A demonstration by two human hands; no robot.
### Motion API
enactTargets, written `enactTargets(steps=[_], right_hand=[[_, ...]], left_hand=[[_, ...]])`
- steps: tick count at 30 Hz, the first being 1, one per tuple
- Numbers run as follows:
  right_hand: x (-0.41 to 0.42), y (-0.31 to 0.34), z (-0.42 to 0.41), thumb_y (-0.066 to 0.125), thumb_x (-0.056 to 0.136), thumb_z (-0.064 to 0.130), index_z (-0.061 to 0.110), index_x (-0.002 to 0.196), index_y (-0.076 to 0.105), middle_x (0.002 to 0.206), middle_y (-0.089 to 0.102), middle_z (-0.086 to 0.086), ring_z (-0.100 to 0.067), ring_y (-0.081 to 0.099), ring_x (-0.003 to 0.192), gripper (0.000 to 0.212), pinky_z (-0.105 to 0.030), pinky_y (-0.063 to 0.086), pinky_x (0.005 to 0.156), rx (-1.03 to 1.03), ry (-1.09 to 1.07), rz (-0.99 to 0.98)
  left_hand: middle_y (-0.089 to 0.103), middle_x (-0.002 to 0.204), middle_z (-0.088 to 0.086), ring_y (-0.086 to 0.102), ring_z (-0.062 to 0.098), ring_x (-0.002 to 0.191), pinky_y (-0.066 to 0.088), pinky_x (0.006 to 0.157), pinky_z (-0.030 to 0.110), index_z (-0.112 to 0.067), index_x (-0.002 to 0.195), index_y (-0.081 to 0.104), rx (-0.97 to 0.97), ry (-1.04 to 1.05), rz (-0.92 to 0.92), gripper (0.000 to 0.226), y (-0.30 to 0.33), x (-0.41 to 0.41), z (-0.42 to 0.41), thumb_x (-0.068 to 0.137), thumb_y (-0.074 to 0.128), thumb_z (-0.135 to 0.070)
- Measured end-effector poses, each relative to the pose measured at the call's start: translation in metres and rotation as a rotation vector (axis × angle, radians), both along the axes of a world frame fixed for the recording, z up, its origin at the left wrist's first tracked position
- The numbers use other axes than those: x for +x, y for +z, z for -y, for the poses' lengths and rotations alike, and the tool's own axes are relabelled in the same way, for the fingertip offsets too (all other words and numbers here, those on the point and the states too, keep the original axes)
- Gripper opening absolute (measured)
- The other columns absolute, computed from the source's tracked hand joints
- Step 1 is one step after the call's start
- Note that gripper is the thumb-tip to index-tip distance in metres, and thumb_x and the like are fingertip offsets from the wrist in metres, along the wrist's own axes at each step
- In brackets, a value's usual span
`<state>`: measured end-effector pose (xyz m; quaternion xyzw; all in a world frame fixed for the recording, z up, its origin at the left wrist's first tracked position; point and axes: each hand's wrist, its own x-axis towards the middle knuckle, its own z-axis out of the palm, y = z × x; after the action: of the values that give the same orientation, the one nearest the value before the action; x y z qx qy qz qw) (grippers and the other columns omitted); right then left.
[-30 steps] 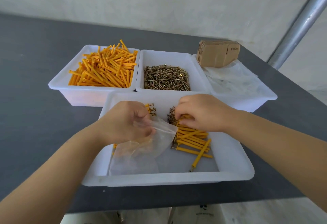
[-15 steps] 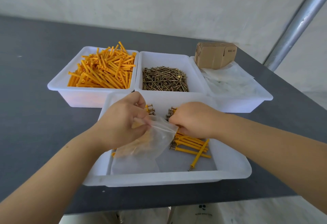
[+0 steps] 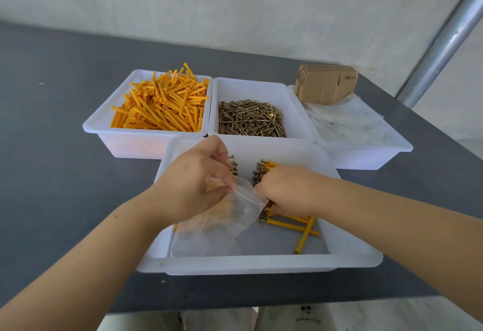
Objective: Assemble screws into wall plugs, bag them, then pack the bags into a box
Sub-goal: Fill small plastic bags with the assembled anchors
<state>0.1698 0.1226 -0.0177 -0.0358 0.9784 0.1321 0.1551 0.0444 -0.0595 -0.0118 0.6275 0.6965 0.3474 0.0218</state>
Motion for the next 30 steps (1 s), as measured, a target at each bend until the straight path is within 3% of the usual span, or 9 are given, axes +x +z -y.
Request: enactTargets(steps=[2,4,7,12,17,21,26,30], right_hand=[[-0.001,0.004,-0.003,0.054,0.088,0.006,0.012,0.094,0.063,0.087,0.063,-0.003,-0.022,0.061,0.084,0.013,-0.036,0.051,0.071,-0.037,-0.036,-0.031],[-0.001,0.017,-0.012,0.059,0.089,0.01,0.016,0.097,0.064,0.085,0.059,0.006,-0.014,0.058,0.079,0.011,-0.027,0.047,0.069,-0.145,-0.147,-0.124],[0.006,0.043,-0.029,0.07,0.087,0.013,0.022,0.104,0.065,0.084,0.063,0.01,0.001,0.06,0.063,0.02,-0.013,0.041,0.059,-0.436,-0.338,-0.358],[0.015,0.068,-0.04,0.072,0.087,0.003,0.014,0.101,0.068,0.081,0.072,-0.004,-0.015,0.072,0.062,0.019,-0.024,0.057,0.058,-0.964,-0.57,-0.609],[0.009,0.083,-0.027,0.069,0.088,0.004,0.006,0.097,0.068,0.077,0.074,-0.006,-0.015,0.072,0.067,0.009,-0.024,0.057,0.061,-1.494,-0.651,-0.712],[-0.002,0.081,-0.013,0.069,0.089,0.004,0.005,0.092,0.067,0.074,0.074,-0.008,-0.015,0.072,0.066,0.004,-0.023,0.057,0.058,-1.554,-0.705,-0.664],[-0.009,0.074,-0.01,0.071,0.088,0.006,0.002,0.095,0.066,0.07,0.073,-0.006,-0.012,0.071,0.06,0.01,-0.022,0.055,0.054,-1.573,-0.872,-0.551],[-0.011,0.069,-0.015,0.071,0.087,0.006,-0.001,0.105,0.064,0.068,0.073,-0.006,-0.011,0.07,0.057,0.02,-0.022,0.055,0.052,-1.617,-0.986,-0.539]], left_hand=[[0.05,0.099,0.001,0.064,0.023,0.102,0.056,0.082,0.037,-0.015,0.082,0.08,0.041,-0.02,0.043,0.018,0.0,-0.001,0.001,0.073,0.083,0.0],[0.054,0.099,0.002,0.064,0.02,0.107,0.055,0.087,0.036,-0.014,0.081,0.08,0.067,-0.032,0.1,0.019,0.001,-0.002,0.001,0.073,0.081,0.003],[0.064,0.1,0.001,0.066,0.017,0.107,0.054,0.086,0.04,-0.013,0.081,0.081,0.057,-0.024,0.14,0.019,0.001,-0.002,0.001,0.074,0.08,0.005],[0.065,0.117,-0.006,0.063,0.004,0.105,0.056,0.085,0.033,-0.018,0.086,0.081,-0.049,-0.006,0.167,0.015,-0.002,-0.004,-0.001,0.08,0.078,-0.005],[0.073,0.094,-0.008,0.068,0.004,0.089,0.057,0.081,0.027,-0.019,0.09,0.08,-0.115,0.059,0.241,0.012,-0.006,-0.005,-0.004,0.081,0.078,-0.01],[0.073,0.092,-0.007,0.068,0.006,0.087,0.057,0.079,0.026,-0.018,0.088,0.079,-0.081,0.066,0.276,0.015,-0.005,-0.006,-0.004,0.079,0.078,-0.006],[0.074,0.091,-0.004,0.07,0.006,0.087,0.052,0.077,0.013,-0.012,0.086,0.08,-0.011,0.001,0.358,0.017,-0.003,-0.005,-0.002,0.079,0.077,0.003],[0.075,0.09,0.0,0.072,0.012,0.084,0.055,0.078,0.02,-0.007,0.085,0.079,0.023,-0.071,0.46,0.015,-0.004,-0.009,-0.002,0.079,0.075,0.007]])
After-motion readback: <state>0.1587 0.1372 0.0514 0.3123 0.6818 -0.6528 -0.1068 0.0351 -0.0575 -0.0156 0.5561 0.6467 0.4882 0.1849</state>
